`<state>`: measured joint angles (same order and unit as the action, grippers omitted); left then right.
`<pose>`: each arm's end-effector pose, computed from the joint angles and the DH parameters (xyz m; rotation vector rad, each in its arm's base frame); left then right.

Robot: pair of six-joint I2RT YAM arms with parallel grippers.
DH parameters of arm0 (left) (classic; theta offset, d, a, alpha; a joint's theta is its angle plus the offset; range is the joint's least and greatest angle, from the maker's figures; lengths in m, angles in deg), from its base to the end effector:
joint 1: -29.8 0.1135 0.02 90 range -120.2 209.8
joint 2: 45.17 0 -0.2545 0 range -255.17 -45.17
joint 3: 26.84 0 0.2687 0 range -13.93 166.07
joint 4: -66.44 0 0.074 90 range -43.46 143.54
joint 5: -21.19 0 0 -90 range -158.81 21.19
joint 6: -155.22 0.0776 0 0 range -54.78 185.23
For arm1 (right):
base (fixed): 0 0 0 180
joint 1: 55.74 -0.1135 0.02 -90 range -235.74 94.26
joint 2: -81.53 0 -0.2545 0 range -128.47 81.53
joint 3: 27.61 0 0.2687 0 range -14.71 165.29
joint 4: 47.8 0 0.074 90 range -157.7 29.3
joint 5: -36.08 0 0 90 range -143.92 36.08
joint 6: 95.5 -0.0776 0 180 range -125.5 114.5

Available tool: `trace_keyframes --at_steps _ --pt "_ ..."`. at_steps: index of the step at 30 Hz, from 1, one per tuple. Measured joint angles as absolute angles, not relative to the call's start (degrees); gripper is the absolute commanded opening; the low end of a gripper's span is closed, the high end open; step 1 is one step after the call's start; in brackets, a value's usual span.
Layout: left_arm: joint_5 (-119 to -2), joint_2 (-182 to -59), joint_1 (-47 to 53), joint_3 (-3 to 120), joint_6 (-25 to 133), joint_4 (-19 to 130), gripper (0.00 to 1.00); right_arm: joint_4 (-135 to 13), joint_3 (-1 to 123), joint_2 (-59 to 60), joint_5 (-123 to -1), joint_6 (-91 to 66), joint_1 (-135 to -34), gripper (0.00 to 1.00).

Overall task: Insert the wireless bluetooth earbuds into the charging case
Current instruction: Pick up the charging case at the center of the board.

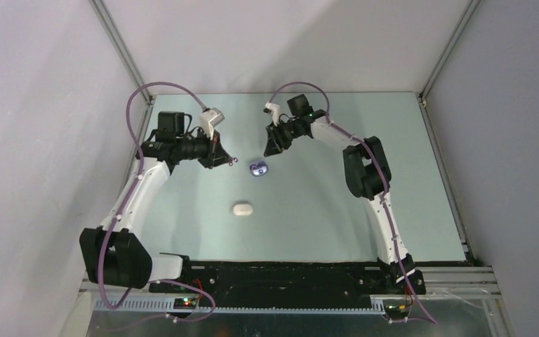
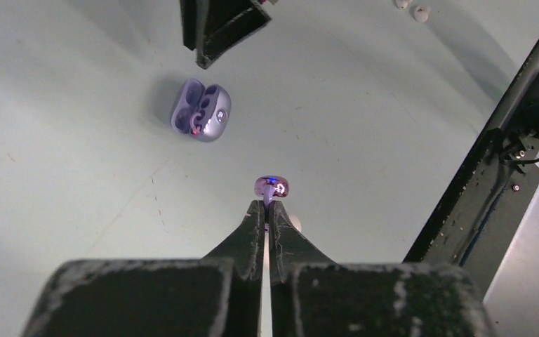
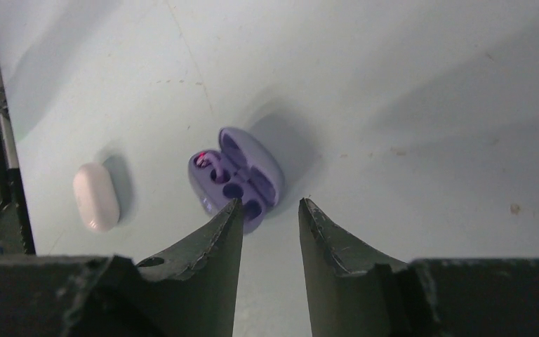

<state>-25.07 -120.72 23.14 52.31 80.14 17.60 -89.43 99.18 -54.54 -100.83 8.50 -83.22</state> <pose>0.3079 -0.0900 0.2845 0.7670 2.0875 -0.8134 0.4605 0.3034 0.1482 -1.1661 2.0614 1.1061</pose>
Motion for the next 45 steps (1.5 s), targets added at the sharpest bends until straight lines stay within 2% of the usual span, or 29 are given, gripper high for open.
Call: trace_keyframes --at_steps 9,14,18,26,43,45 --pt "-24.63 -113.88 24.04 48.28 77.08 18.47 0.0 -90.46 109.58 -62.3 -99.15 4.28 -84.4 0.4" --pt "-24.58 -113.16 24.17 47.91 76.23 19.0 0.0 -93.85 118.09 -65.88 -99.24 3.75 -84.42 0.44" --pt "-24.58 -113.16 24.45 47.87 75.73 19.76 0.0 -98.13 122.59 -67.7 -100.11 4.45 -84.45 0.42" --pt "-24.61 -112.85 24.89 47.76 75.73 21.49 0.0 -106.74 123.09 -68.37 -101.93 7.69 -85.12 0.39" --pt "-24.63 -111.78 26.37 46.36 75.68 22.89 0.0 -110.33 125.3 -71.65 -98.39 8.02 -86.85 0.39" --pt "-24.65 -111.65 26.51 46.05 75.68 23.48 0.0 -110.48 125.65 -71.76 -97.88 7.99 -86.87 0.36"
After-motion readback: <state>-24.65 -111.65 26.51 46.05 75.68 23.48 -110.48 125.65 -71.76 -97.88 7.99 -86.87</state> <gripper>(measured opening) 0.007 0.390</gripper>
